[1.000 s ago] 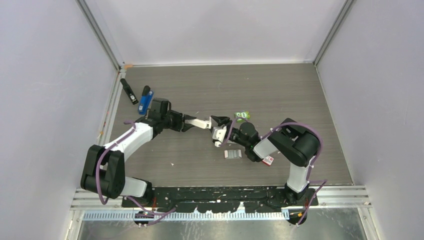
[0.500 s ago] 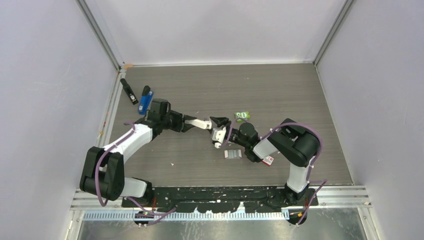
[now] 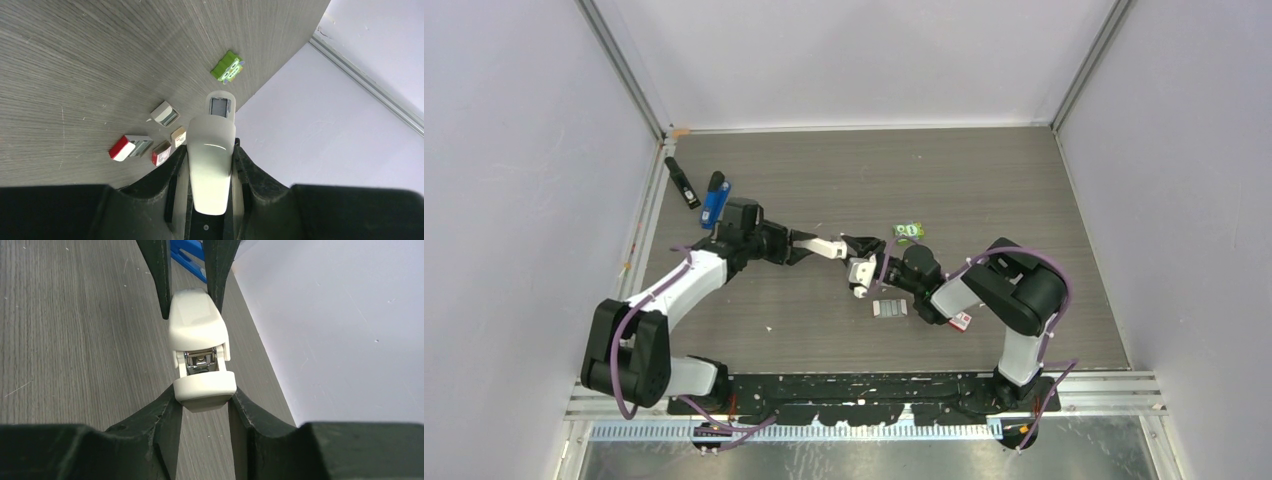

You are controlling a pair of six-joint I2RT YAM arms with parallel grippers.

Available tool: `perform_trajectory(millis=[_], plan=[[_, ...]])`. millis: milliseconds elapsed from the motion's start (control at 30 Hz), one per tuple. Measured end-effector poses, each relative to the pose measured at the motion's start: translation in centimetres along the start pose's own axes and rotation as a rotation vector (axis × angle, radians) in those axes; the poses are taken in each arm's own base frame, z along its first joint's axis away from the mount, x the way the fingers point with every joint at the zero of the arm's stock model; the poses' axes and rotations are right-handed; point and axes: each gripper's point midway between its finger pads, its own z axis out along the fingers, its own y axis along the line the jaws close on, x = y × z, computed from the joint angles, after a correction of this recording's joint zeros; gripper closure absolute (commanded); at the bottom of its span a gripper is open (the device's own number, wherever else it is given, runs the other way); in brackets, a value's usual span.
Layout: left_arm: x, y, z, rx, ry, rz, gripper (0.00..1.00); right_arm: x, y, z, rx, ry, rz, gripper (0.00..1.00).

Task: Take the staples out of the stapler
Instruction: Unload the staple at the center of the board.

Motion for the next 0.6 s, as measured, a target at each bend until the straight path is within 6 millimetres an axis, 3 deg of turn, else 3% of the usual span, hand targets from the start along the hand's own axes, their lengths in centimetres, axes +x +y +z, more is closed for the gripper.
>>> perform_trajectory(millis=[167,600], plan=[[0.2,0.0,-0.2,0.007,0.006,0.002,1.0,-0.3,-0.1,-0.2,-0.008,-0.003,-0.027,0.85],[-0.3,1.2,-0.3,0.016,-0.007,-0.042,1.0,-1.5,0.0,-2.9,-0.146,0.072,-0.159,0.9]])
